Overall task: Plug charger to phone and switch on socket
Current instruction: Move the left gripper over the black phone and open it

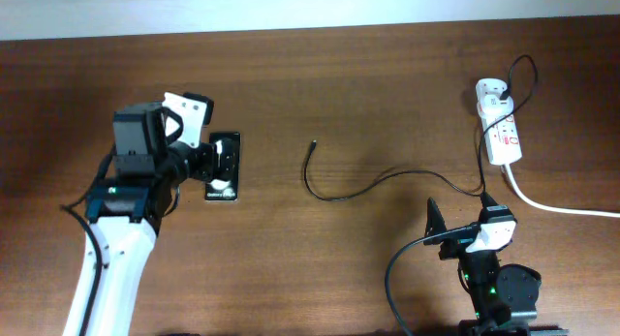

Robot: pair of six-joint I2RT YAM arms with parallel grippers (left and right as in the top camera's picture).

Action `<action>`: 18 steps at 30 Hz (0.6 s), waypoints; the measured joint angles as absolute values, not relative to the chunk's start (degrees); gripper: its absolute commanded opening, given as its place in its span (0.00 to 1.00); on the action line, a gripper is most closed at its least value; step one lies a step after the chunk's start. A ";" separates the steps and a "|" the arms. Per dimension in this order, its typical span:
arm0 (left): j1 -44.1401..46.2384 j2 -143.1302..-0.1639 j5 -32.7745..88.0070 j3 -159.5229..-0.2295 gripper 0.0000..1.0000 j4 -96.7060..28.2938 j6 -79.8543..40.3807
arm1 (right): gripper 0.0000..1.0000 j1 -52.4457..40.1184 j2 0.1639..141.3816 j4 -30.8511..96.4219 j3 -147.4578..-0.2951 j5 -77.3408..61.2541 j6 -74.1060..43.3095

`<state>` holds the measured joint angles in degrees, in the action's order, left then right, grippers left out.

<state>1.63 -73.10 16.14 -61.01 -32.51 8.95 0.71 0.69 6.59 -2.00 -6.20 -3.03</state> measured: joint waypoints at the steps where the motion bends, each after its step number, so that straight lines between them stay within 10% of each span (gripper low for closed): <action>1: 1.63 -73.52 16.49 -61.08 0.99 -32.62 8.95 | 0.99 0.71 0.69 6.59 -2.00 -6.20 -3.01; 18: 2.74 -84.47 17.74 -73.32 0.99 -39.66 4.51 | 0.99 0.71 0.69 6.57 -2.00 -6.20 -3.01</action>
<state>2.74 -84.47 17.74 -73.32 -39.66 4.51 0.71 0.69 6.57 -2.00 -6.20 -3.01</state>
